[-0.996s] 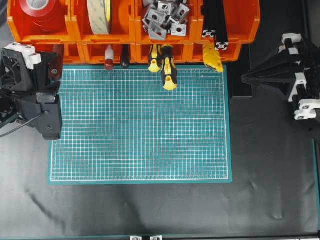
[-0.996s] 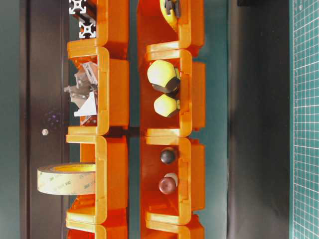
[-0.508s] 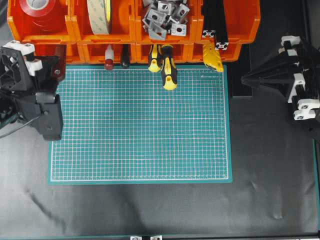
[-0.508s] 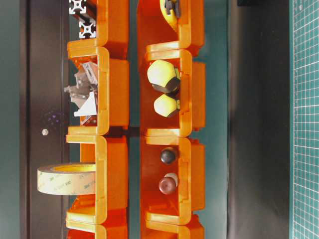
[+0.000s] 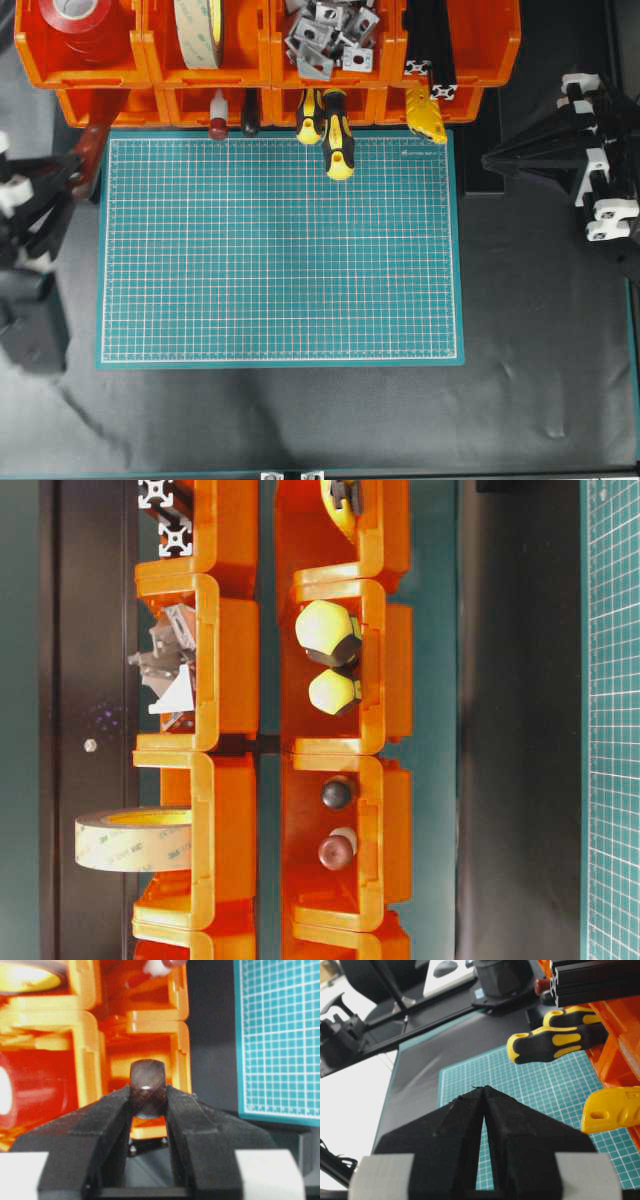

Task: Pick scraper from container rack with left arm.
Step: 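Lift the scraper out of the rack with the left gripper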

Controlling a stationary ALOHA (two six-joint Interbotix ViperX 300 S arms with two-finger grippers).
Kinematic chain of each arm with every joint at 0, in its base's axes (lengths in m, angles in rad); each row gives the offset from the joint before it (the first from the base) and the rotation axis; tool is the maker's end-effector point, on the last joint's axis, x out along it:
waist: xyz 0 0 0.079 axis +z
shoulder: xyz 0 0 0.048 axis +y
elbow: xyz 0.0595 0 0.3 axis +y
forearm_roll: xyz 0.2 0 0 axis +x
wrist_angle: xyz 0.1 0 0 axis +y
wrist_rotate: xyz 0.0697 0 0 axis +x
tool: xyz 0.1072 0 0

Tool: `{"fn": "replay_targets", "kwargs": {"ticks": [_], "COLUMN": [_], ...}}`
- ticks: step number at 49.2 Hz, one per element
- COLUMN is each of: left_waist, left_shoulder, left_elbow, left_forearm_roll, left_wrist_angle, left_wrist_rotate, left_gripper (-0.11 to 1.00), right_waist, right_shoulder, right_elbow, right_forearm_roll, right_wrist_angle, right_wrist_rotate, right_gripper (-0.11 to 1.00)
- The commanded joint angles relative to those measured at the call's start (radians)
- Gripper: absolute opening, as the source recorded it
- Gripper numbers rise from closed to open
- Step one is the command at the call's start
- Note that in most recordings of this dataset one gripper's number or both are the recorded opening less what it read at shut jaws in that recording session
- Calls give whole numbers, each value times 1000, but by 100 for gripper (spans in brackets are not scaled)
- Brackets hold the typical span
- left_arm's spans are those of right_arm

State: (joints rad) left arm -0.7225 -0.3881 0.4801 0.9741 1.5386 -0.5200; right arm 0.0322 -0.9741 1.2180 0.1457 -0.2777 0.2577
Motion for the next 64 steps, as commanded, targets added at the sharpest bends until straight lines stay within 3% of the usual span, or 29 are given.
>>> {"fn": "replay_targets", "kwargs": {"ticks": [1,8,19,29,40,48,56,64], "left_waist": [-46,-115,-141,-38,117,199,276,311], "left_shoulder": [-5,8,132,232,305,356,394,396], "left_elbow": [-83,-160,-255,-244,-150,-95,-77,-80], "left_forearm_roll": [5,8,8,8,8,8,8,8], "left_wrist_angle": [26,23,-132,-313,-644,-804,-888,-897], "left_wrist_rotate": [14,37,189,307,322,330,344,387], "left_gripper": [21,21,21,21,21,21,21,21], "right_waist": [0,0,0,2,-2,-5,-8,-8], "right_shoulder": [5,5,2,-20,-46,-61,-57,-55], "right_elbow": [-12,-11,-11,-14,-21,-26,-29,-29], "right_forearm_roll": [2,2,3,5,9,49,63,64], "right_wrist_angle": [-5,-3,-5,-2,37,66,78,80], "right_wrist_rotate": [2,2,3,15,26,32,32,32], "right_gripper": [0,0,0,0,0,0,0,0]}}
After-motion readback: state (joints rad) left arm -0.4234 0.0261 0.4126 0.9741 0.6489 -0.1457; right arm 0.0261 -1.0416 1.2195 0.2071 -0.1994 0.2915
